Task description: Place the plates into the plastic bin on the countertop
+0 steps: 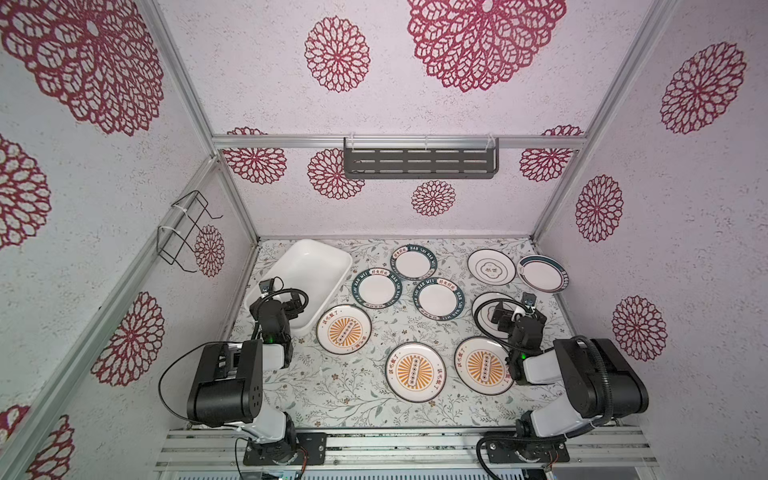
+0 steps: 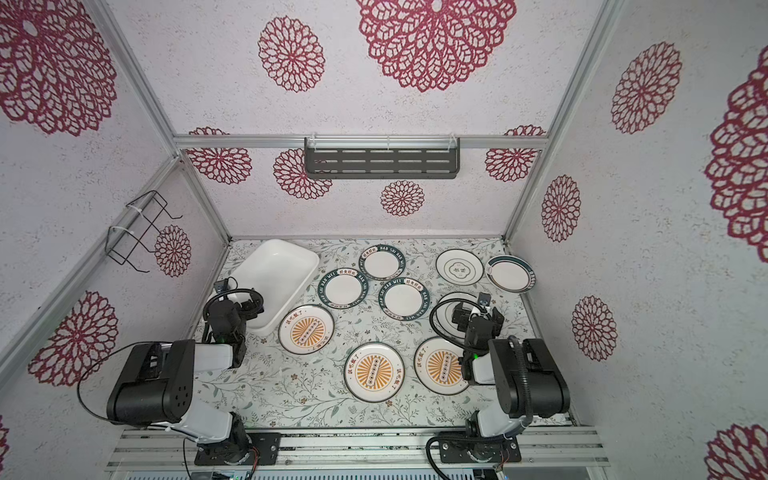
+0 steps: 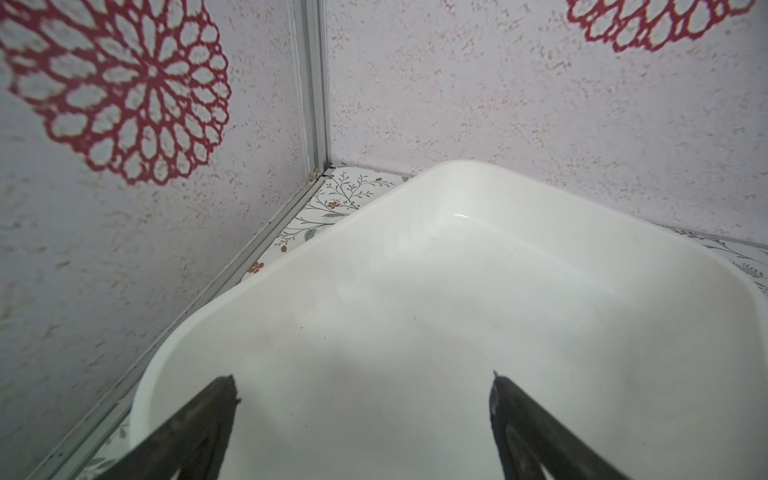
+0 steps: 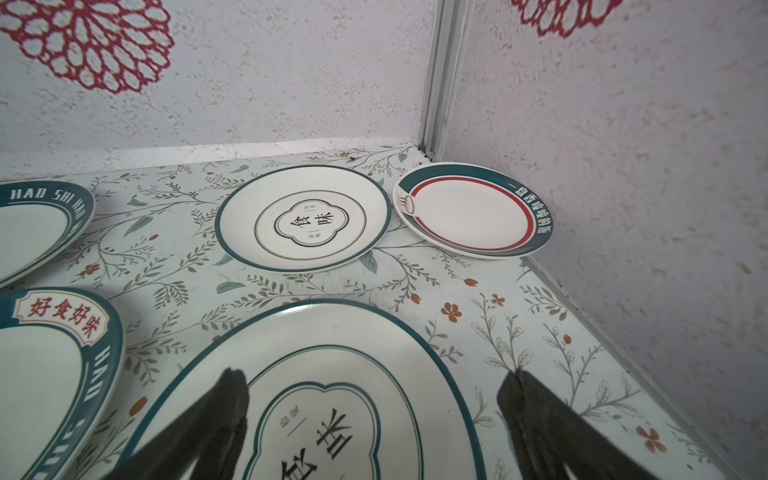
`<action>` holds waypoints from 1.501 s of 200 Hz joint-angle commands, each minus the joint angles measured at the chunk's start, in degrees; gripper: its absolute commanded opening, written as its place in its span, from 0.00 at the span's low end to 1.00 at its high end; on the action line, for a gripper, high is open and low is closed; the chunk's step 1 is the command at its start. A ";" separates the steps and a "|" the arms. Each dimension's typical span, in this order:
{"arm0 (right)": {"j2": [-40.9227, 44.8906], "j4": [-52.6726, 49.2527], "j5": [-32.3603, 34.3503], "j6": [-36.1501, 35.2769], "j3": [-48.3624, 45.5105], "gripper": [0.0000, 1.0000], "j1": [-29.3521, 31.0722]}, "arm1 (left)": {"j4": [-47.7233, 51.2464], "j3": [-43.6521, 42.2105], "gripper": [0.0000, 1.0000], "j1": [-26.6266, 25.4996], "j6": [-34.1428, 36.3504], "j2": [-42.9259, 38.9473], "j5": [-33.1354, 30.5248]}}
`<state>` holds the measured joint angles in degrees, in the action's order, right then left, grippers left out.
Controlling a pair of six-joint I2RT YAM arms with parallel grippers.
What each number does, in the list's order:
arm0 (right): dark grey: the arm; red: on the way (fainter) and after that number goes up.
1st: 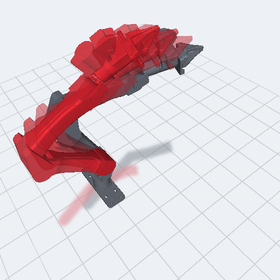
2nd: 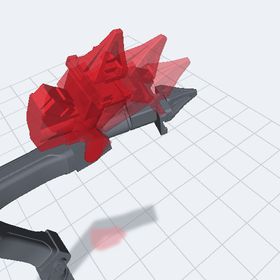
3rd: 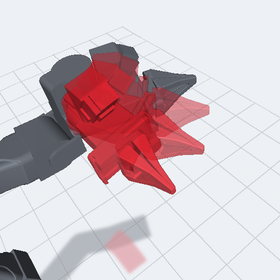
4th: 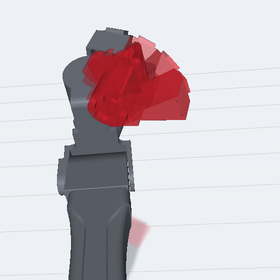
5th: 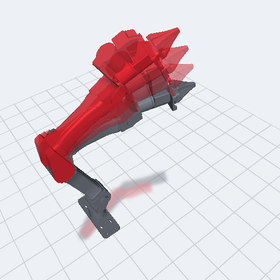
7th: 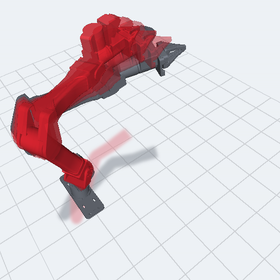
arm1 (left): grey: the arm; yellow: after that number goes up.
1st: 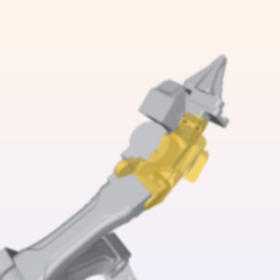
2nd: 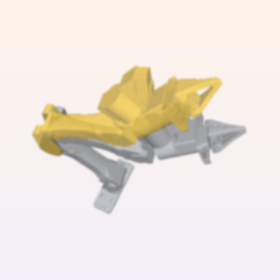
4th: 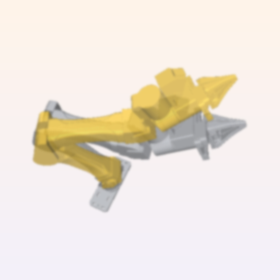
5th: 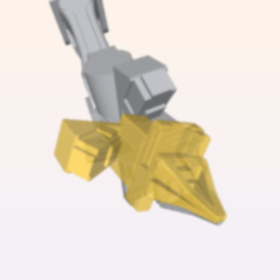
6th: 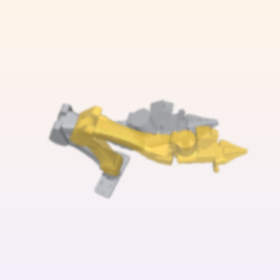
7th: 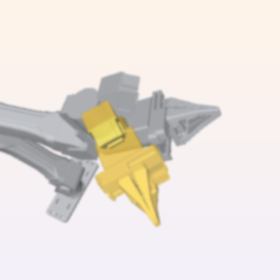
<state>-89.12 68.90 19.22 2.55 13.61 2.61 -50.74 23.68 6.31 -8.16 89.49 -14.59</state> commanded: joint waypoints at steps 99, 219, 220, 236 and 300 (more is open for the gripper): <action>1.06 1.14 -0.32 0.16 0.45 0.99 -0.15 | -0.95 0.16 0.97 0.11 0.55 -0.19 0.43; 1.01 1.10 -0.39 0.26 0.40 0.99 -0.15 | -0.97 0.18 0.97 0.11 0.55 -0.20 0.41; 0.99 1.08 -0.36 0.26 0.43 0.99 -0.15 | -0.96 0.16 0.97 0.11 0.54 -0.15 0.42; 1.14 1.33 -0.49 0.23 0.31 0.99 -0.15 | -0.85 0.27 0.97 0.07 0.53 -0.20 0.48; 22.48 -33.20 -4.96 3.16 10.81 0.99 0.54 | 27.50 9.21 0.97 -1.46 -1.79 -15.69 0.34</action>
<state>-75.75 52.25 17.50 2.74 17.80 2.63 -40.03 25.82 5.85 -7.81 82.04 -13.61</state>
